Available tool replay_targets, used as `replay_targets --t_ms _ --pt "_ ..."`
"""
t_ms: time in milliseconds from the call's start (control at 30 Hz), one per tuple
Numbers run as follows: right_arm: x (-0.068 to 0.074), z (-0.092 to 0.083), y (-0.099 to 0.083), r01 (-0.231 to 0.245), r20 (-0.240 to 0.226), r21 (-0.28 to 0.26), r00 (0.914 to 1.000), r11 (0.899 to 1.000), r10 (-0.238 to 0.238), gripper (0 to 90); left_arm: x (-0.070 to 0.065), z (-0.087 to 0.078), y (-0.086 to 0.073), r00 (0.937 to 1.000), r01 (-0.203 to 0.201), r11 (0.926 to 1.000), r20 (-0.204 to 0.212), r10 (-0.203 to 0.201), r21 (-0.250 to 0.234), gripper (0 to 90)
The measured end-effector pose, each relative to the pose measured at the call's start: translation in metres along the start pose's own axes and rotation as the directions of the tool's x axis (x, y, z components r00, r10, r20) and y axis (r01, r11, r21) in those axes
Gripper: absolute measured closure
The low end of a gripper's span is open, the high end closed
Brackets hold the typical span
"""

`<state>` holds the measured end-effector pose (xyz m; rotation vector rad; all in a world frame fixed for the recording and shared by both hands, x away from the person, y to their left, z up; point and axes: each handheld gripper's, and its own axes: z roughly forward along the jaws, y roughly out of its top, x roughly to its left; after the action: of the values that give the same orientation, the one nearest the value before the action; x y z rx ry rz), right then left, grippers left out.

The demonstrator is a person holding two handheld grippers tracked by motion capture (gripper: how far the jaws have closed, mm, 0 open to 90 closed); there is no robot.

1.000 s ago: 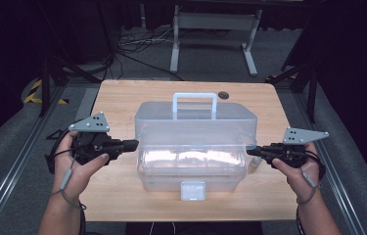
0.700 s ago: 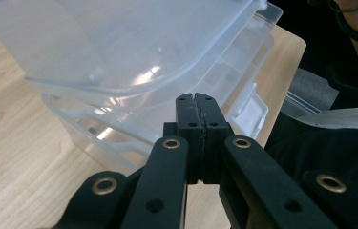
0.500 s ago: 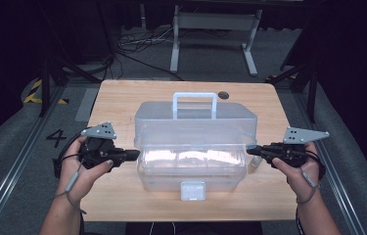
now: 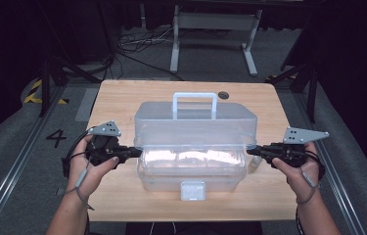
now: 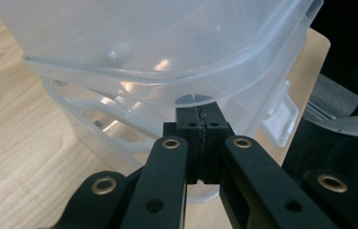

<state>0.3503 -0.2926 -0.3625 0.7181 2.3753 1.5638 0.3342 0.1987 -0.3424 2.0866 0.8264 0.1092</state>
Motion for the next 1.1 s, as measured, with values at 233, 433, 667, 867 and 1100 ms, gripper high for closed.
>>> replay_targets --t_ms 233,433,667,867,1100 --pt "0.000 0.001 0.000 0.000 -0.002 -0.002 1.0000 1.000 0.000 90.0 0.003 0.003 -0.002 0.9996 0.028 0.9991 -0.005 -0.028 -0.033 89.6" --pt "0.000 0.001 0.001 -0.005 -0.005 -0.005 1.0000 1.000 0.005 90.0 0.004 0.005 -0.002 0.9996 0.028 0.9982 -0.005 -0.028 -0.054 89.6" --pt "0.001 0.000 0.000 -0.009 -0.006 -0.013 0.9999 1.000 0.009 90.0 0.005 0.009 -0.002 0.9996 0.026 0.9974 -0.007 -0.027 -0.067 89.6" --pt "0.001 -0.006 0.001 -0.011 0.002 -0.017 0.9999 1.000 0.011 90.0 0.007 0.010 0.000 0.9996 0.025 0.9965 -0.011 -0.026 -0.080 89.6" --pt "0.002 -0.014 -0.001 -0.014 0.030 0.000 0.9995 1.000 0.014 87.5 0.008 0.009 0.002 0.9996 0.022 0.9957 -0.015 -0.023 -0.091 89.6"
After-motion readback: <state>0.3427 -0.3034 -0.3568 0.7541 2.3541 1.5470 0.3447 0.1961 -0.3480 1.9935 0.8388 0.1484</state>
